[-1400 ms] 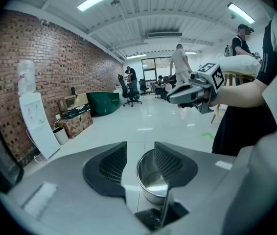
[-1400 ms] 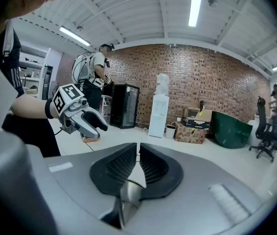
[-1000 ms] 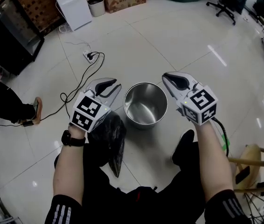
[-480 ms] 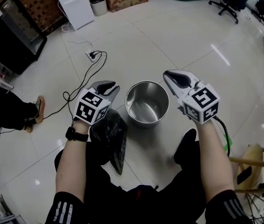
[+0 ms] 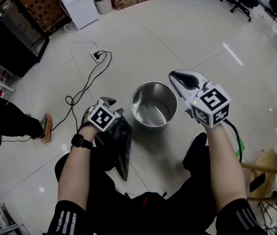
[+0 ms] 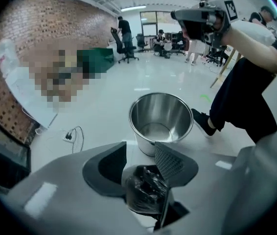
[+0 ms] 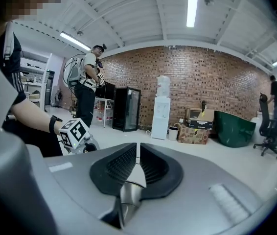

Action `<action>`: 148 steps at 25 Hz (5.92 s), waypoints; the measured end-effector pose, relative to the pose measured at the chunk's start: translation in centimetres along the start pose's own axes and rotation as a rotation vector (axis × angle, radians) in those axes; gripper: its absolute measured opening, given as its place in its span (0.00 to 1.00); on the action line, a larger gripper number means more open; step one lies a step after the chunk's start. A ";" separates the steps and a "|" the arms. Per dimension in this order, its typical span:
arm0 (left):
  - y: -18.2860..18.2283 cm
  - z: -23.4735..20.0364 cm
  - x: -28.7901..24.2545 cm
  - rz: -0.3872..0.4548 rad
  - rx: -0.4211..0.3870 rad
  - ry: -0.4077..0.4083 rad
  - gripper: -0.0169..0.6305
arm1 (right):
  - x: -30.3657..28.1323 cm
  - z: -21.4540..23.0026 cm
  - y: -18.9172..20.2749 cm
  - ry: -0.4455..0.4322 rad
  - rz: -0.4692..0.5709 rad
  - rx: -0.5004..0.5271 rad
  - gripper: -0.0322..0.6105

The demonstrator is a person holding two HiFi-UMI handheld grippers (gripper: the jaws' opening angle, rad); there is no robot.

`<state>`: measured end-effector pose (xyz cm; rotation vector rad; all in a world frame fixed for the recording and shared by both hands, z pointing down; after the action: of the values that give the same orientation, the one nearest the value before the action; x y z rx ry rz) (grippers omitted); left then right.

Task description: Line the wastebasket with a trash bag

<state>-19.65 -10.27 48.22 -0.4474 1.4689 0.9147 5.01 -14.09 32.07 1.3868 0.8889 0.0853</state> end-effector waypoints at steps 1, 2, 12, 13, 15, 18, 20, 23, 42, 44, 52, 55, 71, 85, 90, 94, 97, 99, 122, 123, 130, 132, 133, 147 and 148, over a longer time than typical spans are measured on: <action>0.8 0.5 -1.1 -0.045 0.008 0.034 0.30 | 0.0 0.0 0.0 -0.003 0.001 0.000 0.09; 1.6 0.9 -2.2 -0.091 0.014 0.059 0.30 | -0.1 0.0 -0.1 -0.006 0.002 0.000 0.09; 8.2 2.9 -10.9 -0.378 0.038 0.146 0.35 | -1.0 -1.0 -0.8 -0.027 -0.005 0.021 0.09; 8.8 3.4 -11.6 -0.403 0.054 0.172 0.35 | -0.9 -1.0 -0.9 -0.026 -0.002 0.018 0.09; 9.7 4.0 -12.8 -0.443 0.073 0.179 0.36 | -0.8 -0.9 -0.9 -0.028 0.006 0.012 0.09; 10.2 3.5 -14.4 -0.490 0.008 0.092 0.36 | -0.5 -0.9 -1.1 -0.038 0.023 0.004 0.09; 10.4 3.5 -15.2 -0.501 -0.022 0.064 0.31 | -0.4 -0.9 -1.2 -0.035 0.026 0.005 0.09; 10.9 3.4 -15.8 -0.509 -0.027 0.038 0.16 | -0.2 -0.7 -1.3 -0.028 0.033 -0.001 0.09; 5.2 0.1 -3.5 -0.274 0.071 -0.066 0.03 | 1.0 -0.4 -1.2 -0.032 0.057 -0.014 0.09; 4.8 -0.8 -1.3 -0.250 0.068 -0.124 0.03 | 1.0 -0.5 -1.2 -0.034 0.056 -0.014 0.09; 0.4 0.1 8.1 -0.047 -0.038 -0.272 0.03 | 0.6 -1.1 -1.5 -0.057 0.064 -0.001 0.09; -1.8 0.8 11.4 0.037 -0.083 -0.343 0.03 | 0.7 -1.2 -1.4 -0.060 0.067 0.000 0.10; -11.4 5.5 23.4 0.398 -0.210 -0.384 0.03 | -1.3 -5.6 -1.3 -0.191 -0.001 0.131 0.44; -11.7 6.0 21.9 0.296 -0.327 -0.482 0.03 | -0.7 -5.6 1.4 -0.254 -0.182 0.141 0.06; -10.9 4.1 19.5 0.254 -0.323 -0.503 0.03 | 0.3 -5.0 2.1 -0.312 -0.192 0.074 0.06; -10.8 3.2 18.6 0.217 -0.352 -0.544 0.22 | 0.3 -4.5 2.6 -0.321 -0.205 0.010 0.06; -10.8 3.9 21.1 0.282 -0.354 -0.547 0.25 | 0.3 -4.1 2.2 -0.307 -0.198 -0.011 0.06; -10.8 5.2 23.5 0.356 -0.338 -0.502 0.27 | 0.5 -4.0 2.0 -0.305 -0.188 -0.012 0.06; -14.3 -0.3 9.9 0.152 -0.327 -0.279 0.12 | 4.5 -4.1 4.9 -0.550 -0.247 -0.118 0.06; -14.5 -0.4 8.4 0.132 -0.332 -0.244 0.12 | 4.5 -4.2 5.2 -0.555 -0.260 -0.112 0.06; -14.5 0.1 -1.6 -0.021 -0.391 -0.103 0.12 | 2.9 -3.7 7.8 -0.481 -0.374 -0.063 0.06; -14.4 0.3 -4.0 -0.054 -0.403 -0.080 0.12 | 2.0 -3.3 9.0 -0.446 -0.419 -0.055 0.06; -14.2 0.5 -5.1 -0.070 -0.409 -0.069 0.12 | 1.4 -3.0 9.6 -0.428 -0.441 -0.051 0.06; -13.1 -1.2 -11.2 -0.109 -0.459 -0.086 0.16 | -4.2 -1.9 11.7 -0.248 -0.566 0.004 0.06; -13.3 -1.9 -10.0 -0.080 -0.437 -0.097 0.16 | -4.5 -1.9 11.9 -0.244 -0.574 0.003 0.06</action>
<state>-9.53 -22.23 54.09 -0.7653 1.1510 1.1797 6.02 -12.19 44.71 1.0707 1.0451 -0.5120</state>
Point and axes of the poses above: the fingertips, and each gripper's own axes: x backward along the fingers, z to its right, y out of its underside, the point moved 6 cm from there along x, backward along the fingers, and after that the axes turned 14 degrees about -z, right-handed, at the moved point
